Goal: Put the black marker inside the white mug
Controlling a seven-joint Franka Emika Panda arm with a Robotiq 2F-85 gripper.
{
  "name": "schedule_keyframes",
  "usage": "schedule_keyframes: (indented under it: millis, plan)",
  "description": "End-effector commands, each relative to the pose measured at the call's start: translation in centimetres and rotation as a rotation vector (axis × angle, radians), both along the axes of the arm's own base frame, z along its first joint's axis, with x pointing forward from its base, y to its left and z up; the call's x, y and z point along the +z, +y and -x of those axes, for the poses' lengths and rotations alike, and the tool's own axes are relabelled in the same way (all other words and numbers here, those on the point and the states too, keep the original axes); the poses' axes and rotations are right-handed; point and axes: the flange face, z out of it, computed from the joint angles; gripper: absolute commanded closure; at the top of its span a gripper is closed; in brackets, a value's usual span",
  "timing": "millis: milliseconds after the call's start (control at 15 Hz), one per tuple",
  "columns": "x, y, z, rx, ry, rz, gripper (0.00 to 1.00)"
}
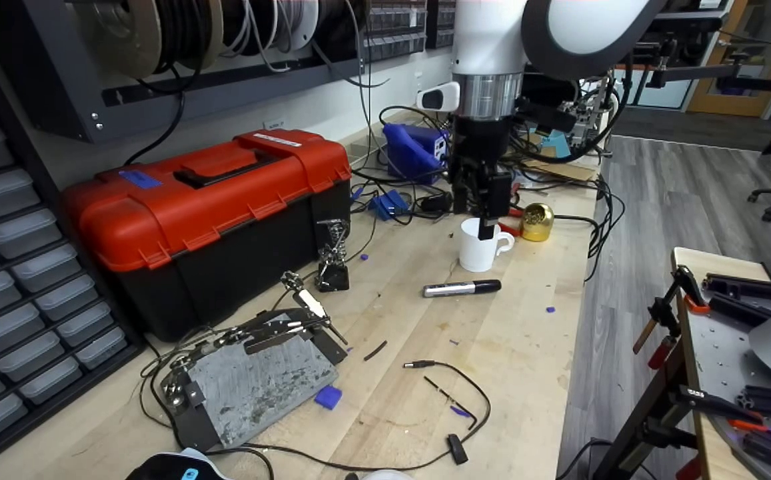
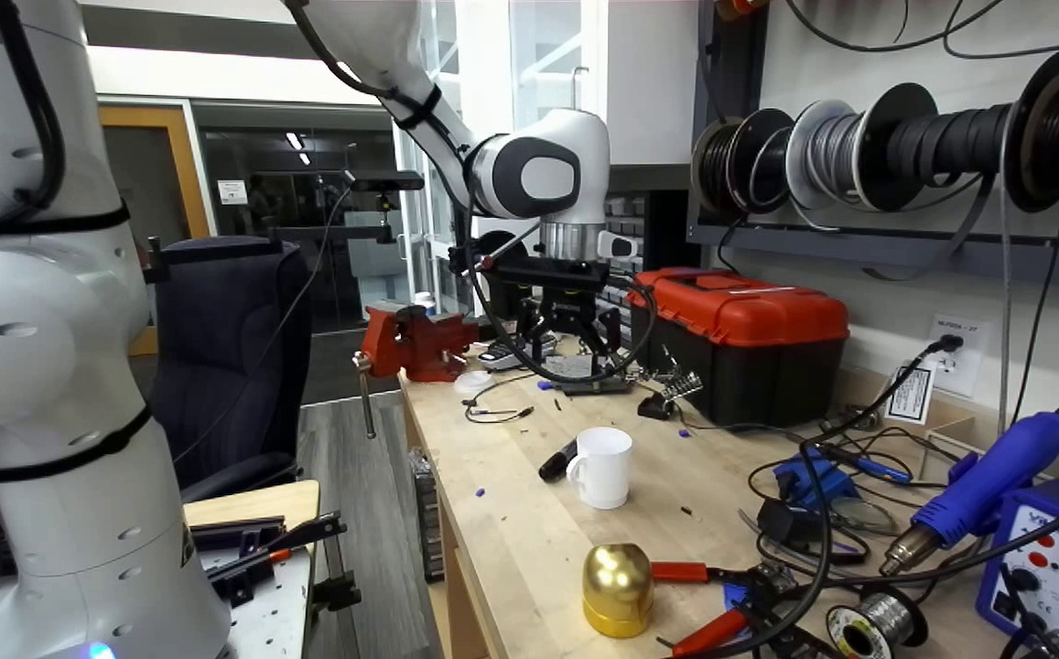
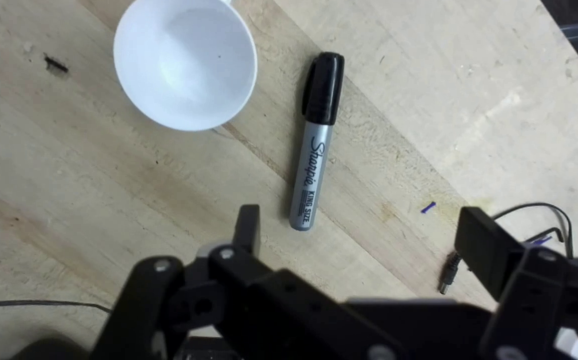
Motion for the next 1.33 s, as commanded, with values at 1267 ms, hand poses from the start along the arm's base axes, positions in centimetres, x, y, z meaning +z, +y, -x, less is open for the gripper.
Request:
schedule_keyframes:
  millis: [1267]
  plan:
    - [-9.0,3.7,-3.5,0.052,-0.032,0.035,0.0]
